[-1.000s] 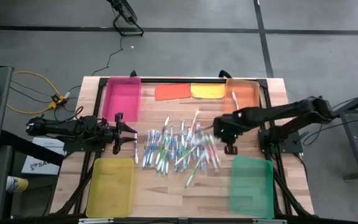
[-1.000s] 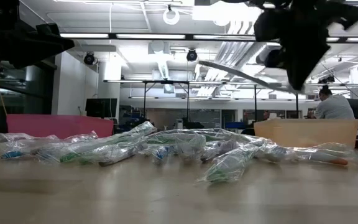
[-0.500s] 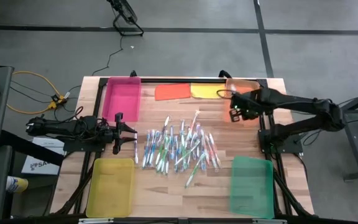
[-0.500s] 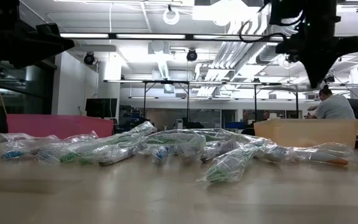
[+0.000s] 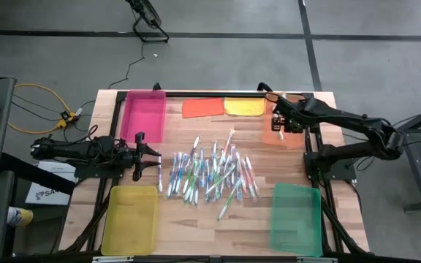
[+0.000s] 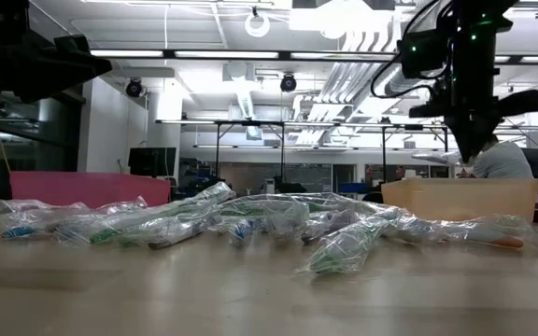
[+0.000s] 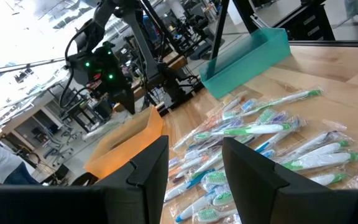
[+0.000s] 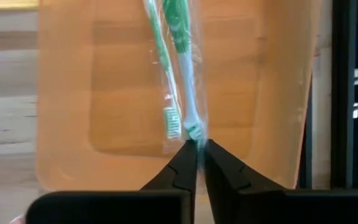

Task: Pick & Place Toothbrushes
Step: Put the green toothbrush into the orange bin, then put the orange toothbrush into the green bin

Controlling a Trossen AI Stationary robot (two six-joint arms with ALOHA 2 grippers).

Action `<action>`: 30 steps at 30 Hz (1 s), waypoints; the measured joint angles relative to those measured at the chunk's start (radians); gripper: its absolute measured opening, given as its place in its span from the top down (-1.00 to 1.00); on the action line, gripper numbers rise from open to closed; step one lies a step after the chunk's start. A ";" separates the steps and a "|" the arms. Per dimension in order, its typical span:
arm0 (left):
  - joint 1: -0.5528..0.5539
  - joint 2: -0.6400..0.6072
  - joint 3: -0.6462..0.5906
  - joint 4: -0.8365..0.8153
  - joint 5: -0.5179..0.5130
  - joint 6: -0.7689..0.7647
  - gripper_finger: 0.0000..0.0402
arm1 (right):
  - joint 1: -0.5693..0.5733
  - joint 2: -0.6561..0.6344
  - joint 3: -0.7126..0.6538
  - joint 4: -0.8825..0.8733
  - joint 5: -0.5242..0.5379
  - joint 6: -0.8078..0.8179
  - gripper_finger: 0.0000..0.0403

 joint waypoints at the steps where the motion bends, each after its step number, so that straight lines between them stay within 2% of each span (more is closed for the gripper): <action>1: 0.000 0.000 0.000 0.000 0.000 0.000 0.27 | -0.003 0.000 -0.005 0.001 0.000 0.005 0.86; 8: 0.000 0.000 0.000 0.000 0.000 0.000 0.27 | 0.000 0.000 -0.007 0.014 -0.008 0.017 0.49; 15: 0.000 0.000 0.000 0.000 0.000 0.000 0.27 | 0.084 -0.042 -0.007 0.072 -0.038 0.000 0.19; 20: 0.000 0.000 0.000 0.000 0.000 0.000 0.27 | 0.256 -0.085 -0.006 0.195 -0.130 -0.098 0.15; 24: 0.000 0.000 0.000 0.000 0.000 0.000 0.27 | 0.388 -0.077 -0.006 0.267 -0.178 -0.051 0.17; 30: 0.000 0.000 0.000 0.000 0.000 0.000 0.27 | 0.542 -0.024 -0.006 0.322 -0.184 -0.008 0.20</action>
